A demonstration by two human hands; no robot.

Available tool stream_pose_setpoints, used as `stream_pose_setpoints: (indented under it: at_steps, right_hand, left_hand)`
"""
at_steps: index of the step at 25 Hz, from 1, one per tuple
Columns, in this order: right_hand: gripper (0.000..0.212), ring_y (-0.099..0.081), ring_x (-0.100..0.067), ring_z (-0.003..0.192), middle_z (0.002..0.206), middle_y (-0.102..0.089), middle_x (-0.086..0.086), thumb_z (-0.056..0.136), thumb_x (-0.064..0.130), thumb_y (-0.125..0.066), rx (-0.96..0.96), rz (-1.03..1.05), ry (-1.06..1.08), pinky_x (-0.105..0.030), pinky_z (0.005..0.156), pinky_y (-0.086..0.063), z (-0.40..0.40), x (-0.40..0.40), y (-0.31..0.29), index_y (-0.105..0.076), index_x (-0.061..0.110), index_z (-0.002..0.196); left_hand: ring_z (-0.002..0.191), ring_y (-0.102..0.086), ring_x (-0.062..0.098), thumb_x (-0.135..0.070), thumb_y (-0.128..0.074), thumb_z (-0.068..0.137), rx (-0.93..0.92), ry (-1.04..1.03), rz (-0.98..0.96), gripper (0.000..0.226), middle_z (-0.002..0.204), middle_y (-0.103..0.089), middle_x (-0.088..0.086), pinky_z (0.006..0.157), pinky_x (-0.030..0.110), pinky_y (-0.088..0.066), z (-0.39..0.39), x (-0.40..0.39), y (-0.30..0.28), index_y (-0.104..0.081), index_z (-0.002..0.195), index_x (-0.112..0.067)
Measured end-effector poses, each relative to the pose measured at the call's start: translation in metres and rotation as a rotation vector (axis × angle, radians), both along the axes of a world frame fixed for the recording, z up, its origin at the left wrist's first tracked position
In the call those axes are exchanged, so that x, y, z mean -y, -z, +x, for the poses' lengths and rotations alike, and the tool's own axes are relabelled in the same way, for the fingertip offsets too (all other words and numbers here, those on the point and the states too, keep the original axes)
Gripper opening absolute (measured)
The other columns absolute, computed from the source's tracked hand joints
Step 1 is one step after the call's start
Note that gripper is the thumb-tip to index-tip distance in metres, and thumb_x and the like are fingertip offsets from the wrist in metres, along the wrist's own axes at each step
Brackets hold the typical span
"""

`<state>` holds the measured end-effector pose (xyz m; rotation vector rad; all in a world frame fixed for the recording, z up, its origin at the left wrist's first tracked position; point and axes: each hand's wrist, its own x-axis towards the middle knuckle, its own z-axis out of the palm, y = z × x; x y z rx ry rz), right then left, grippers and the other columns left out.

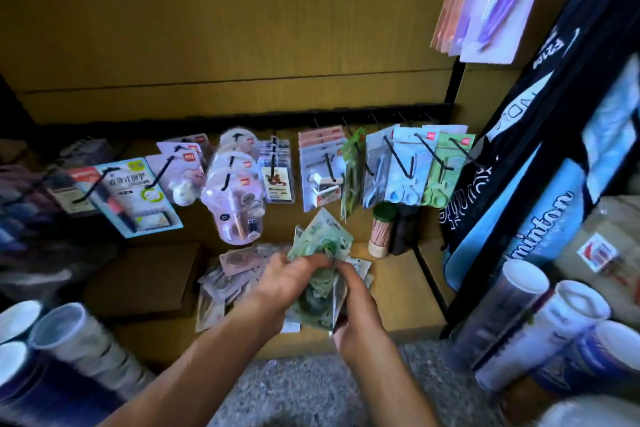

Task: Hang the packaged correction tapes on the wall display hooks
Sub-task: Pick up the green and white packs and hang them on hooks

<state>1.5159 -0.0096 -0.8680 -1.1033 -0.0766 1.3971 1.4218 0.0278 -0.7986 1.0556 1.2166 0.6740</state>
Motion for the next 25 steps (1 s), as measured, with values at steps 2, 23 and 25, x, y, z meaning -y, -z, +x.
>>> stream_pose_setpoints:
  at_steps: [2,23,25]
  right_hand:
    - [0.057,-0.073,-0.034,0.092,0.1,-0.076,-0.016,0.07,0.048,-0.078,0.114,0.021,0.089,-0.049,0.087,-0.057,0.01,0.019,-0.026,-0.071,0.012,0.113]
    - [0.076,-0.047,0.003,0.105,0.119,-0.042,0.026,0.068,0.057,-0.078,1.611,0.2,0.54,-0.024,0.086,-0.043,0.094,0.04,-0.24,-0.036,0.052,0.132]
    - [0.077,-0.048,-0.005,0.101,0.121,-0.043,0.017,0.07,0.058,-0.075,1.691,0.167,0.637,-0.028,0.081,-0.041,0.11,0.027,-0.279,-0.036,0.048,0.135]
  left_hand:
    - [0.082,-0.075,0.033,-0.03,-0.088,0.051,0.119,0.092,-0.025,0.073,0.094,-0.077,0.017,0.077,0.046,-0.062,0.006,0.003,-0.019,-0.064,0.115,-0.004]
    - [0.099,-0.07,0.043,-0.021,-0.068,0.082,0.612,0.131,0.003,0.037,0.105,-0.074,0.022,0.086,0.054,-0.057,0.035,-0.012,-0.117,-0.069,0.116,-0.009]
    - [0.092,-0.072,0.04,-0.018,-0.068,0.083,0.599,0.105,0.048,0.038,0.102,-0.075,0.021,0.08,0.049,-0.059,0.043,-0.015,-0.117,-0.066,0.119,-0.008]
